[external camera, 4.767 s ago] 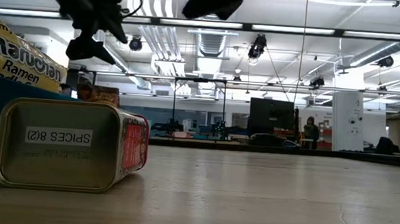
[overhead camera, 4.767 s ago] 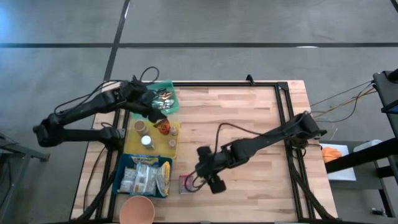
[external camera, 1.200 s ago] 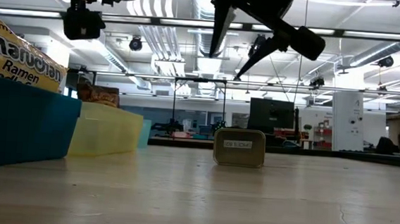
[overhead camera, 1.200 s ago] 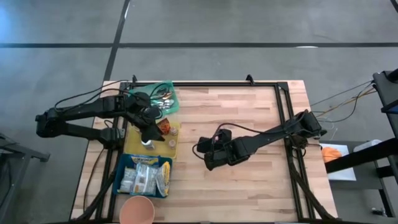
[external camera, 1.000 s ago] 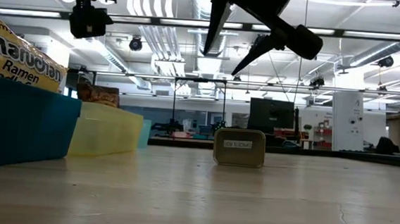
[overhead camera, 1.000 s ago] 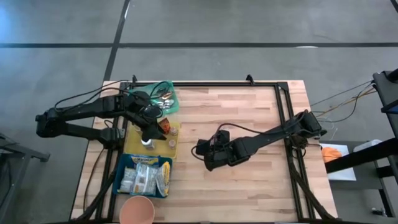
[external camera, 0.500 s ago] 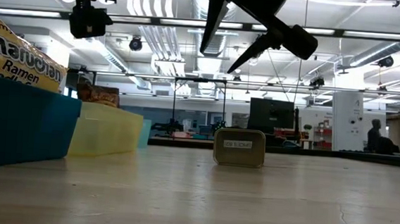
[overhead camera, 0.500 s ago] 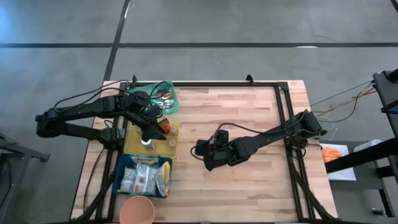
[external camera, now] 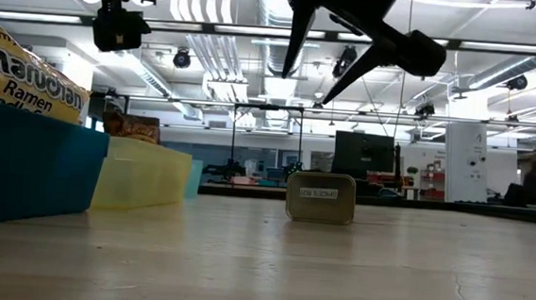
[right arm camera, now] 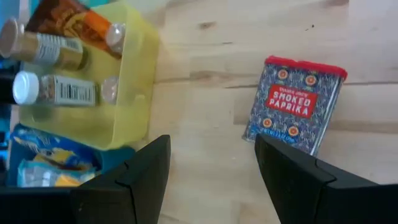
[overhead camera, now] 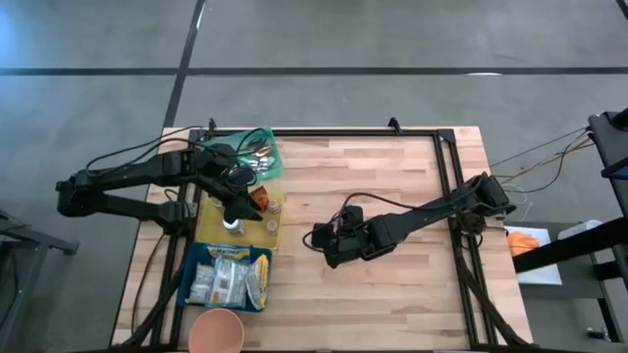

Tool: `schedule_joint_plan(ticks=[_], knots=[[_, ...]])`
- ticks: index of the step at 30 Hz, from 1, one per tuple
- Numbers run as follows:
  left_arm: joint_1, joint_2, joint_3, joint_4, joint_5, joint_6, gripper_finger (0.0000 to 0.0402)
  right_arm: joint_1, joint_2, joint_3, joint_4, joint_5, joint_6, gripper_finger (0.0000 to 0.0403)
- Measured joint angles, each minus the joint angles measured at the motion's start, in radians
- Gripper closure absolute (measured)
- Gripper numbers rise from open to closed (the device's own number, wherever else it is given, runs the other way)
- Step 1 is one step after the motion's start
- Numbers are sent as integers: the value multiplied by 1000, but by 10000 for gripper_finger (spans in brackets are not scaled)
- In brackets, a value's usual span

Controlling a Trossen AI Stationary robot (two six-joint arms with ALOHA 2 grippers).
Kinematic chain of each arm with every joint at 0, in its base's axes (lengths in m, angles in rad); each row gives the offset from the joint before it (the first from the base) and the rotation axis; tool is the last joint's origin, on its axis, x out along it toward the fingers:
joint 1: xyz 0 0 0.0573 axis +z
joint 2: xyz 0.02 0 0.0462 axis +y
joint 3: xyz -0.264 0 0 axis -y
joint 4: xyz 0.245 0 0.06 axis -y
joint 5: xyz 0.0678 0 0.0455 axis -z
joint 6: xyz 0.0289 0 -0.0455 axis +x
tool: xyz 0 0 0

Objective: Pick & Place Food Item
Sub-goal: Put the red seasoning can into the yellow bin

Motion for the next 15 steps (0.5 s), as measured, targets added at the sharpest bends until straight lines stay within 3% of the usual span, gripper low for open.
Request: schedule_joint_plan(ticks=[4,11,15], knots=[[0,0,0,0,0,-2,125,-2,-1,10,-10,-29,-38,170],[0,0,0,0,0,-2,125,-53,-3,10,-97,-160,126,167],[0,0,0,0,0,-2,125,-108,-3,10,-113,-297,93,127]])
